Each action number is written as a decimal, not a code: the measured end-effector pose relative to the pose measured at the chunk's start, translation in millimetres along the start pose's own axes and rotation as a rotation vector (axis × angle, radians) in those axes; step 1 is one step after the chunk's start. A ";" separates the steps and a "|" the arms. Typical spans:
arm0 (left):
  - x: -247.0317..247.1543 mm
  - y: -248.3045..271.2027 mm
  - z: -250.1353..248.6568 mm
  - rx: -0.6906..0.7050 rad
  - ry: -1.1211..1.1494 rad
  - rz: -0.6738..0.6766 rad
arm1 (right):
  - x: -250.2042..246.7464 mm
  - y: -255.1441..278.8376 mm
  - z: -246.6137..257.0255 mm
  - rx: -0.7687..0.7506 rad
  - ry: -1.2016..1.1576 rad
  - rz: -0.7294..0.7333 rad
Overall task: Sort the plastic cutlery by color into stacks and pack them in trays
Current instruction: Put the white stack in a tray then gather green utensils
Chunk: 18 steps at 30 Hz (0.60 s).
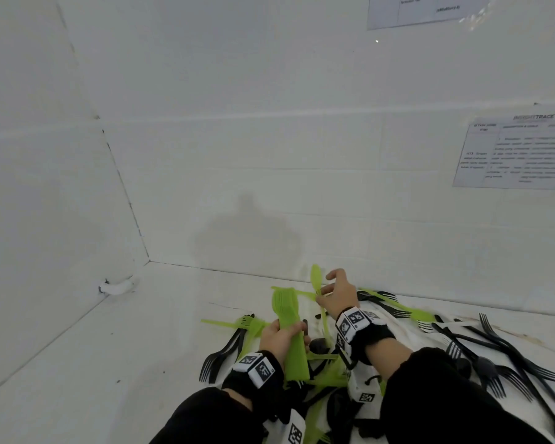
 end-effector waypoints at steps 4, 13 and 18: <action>3.7 4.7 -0.7 0.031 -0.041 -0.027 | -13.3 17.1 8.3 -0.037 -0.027 0.044; 18.9 39.5 10.3 0.047 0.014 0.054 | -5.5 65.1 -29.3 0.150 -0.259 0.284; 18.0 61.0 17.4 0.048 0.003 0.138 | -8.7 90.7 -40.4 0.196 -0.506 0.305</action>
Point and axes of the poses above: each hand's wrist, its own y-axis away from the middle knuckle, its own x-axis out of the palm, z = x × y, the point moved 4 cm from there along -y, towards the middle knuckle, and after that the axes turned 8 degrees about x, right-handed, at the moved point
